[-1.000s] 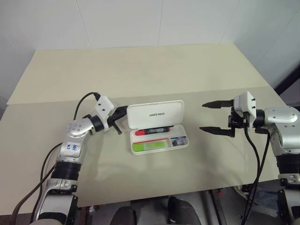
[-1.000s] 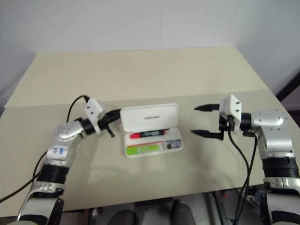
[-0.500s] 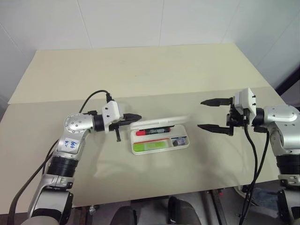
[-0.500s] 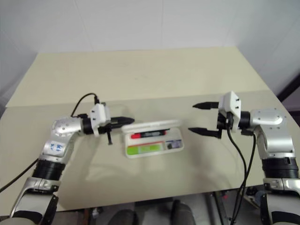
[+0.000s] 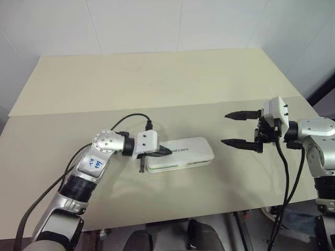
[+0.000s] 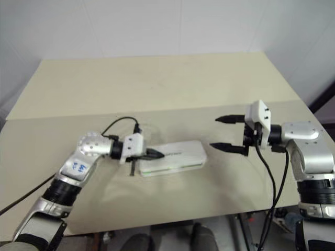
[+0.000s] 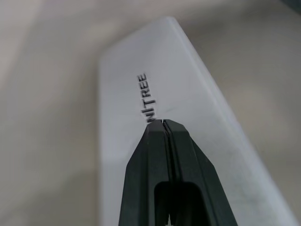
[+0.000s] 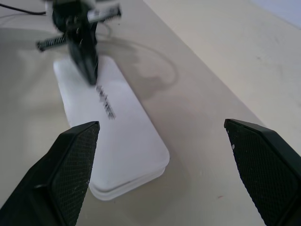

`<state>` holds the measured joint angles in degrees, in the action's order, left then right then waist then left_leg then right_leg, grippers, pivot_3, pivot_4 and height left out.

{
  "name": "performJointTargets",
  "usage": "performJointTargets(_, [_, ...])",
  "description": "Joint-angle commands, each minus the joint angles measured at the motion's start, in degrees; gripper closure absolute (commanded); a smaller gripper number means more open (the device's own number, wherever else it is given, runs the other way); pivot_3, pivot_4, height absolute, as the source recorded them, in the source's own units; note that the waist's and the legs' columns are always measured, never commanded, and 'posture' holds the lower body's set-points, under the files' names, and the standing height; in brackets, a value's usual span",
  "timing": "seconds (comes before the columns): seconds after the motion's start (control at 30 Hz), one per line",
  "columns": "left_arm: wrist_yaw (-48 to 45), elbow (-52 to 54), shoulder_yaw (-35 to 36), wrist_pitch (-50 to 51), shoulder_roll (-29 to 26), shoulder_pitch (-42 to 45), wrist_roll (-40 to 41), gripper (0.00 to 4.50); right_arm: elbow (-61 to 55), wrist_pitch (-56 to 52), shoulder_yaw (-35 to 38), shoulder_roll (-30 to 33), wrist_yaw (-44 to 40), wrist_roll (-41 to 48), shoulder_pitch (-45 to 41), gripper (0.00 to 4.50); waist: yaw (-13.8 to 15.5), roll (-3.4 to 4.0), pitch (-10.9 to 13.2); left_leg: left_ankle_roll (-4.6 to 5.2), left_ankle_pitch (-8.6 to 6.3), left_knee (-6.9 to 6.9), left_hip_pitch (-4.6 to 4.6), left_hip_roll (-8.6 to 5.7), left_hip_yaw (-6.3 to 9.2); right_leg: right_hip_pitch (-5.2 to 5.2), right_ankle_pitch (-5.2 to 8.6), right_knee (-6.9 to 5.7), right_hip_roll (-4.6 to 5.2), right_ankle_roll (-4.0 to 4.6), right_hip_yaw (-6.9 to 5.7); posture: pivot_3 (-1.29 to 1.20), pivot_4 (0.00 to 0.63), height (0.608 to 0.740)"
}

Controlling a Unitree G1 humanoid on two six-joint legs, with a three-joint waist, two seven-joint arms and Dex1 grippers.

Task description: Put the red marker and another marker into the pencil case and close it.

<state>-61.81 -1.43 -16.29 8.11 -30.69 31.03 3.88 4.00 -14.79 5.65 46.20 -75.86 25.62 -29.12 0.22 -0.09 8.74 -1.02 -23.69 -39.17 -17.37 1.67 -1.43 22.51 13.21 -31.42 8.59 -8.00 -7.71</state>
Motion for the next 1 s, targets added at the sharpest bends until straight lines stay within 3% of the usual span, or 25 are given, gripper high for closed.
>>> performJointTargets(0.03, [1.52,3.05,-1.98,3.36,-0.53,-0.25,-3.01,4.46,-2.84,-0.08,2.43,0.53,1.42,1.54,0.65,0.00,0.27,0.00,-0.01,0.00,0.00,0.00,0.00,0.00,0.00,0.00,0.00,0.00,0.00,0.00,0.00,0.00,0.150,0.740])
performJointTargets(0.3, [4.10,3.76,-3.06,4.63,0.13,-1.59,-4.20,4.46,-4.42,0.46,2.36,-0.17,3.35,2.13,2.04,0.00,1.20,-0.03,-0.02,0.00,0.00,-0.02,0.06,0.00,-0.03,-0.03,-0.02,-0.02,0.01,0.03,0.06,0.00,0.150,0.740])
performJointTargets(0.5, [5.44,7.04,-0.02,8.22,0.40,-2.76,-0.75,4.46,-3.08,1.83,1.14,-1.44,3.24,1.64,2.36,0.00,1.12,-0.04,-0.03,0.00,0.00,-0.02,0.06,0.00,-0.04,-0.03,-0.02,-0.01,0.01,0.03,0.06,0.00,0.150,0.740])
performJointTargets(0.73, [9.32,10.71,10.77,9.33,1.26,-5.05,7.12,4.46,2.17,4.81,-0.74,-3.38,1.93,0.03,0.56,0.00,1.08,-0.03,-0.02,0.00,0.00,-0.03,0.04,0.01,-0.04,-0.01,-0.02,-0.01,0.00,0.03,0.05,0.00,0.150,0.740])
performJointTargets(1.0, [11.33,15.47,23.31,5.96,0.48,-15.74,15.21,4.46,5.69,7.39,-1.28,-4.78,0.62,-1.18,0.82,0.00,1.00,0.00,0.00,-0.01,-0.01,0.03,0.04,0.01,-0.03,0.03,-0.02,0.02,0.01,0.03,0.03,0.00,0.150,0.740])
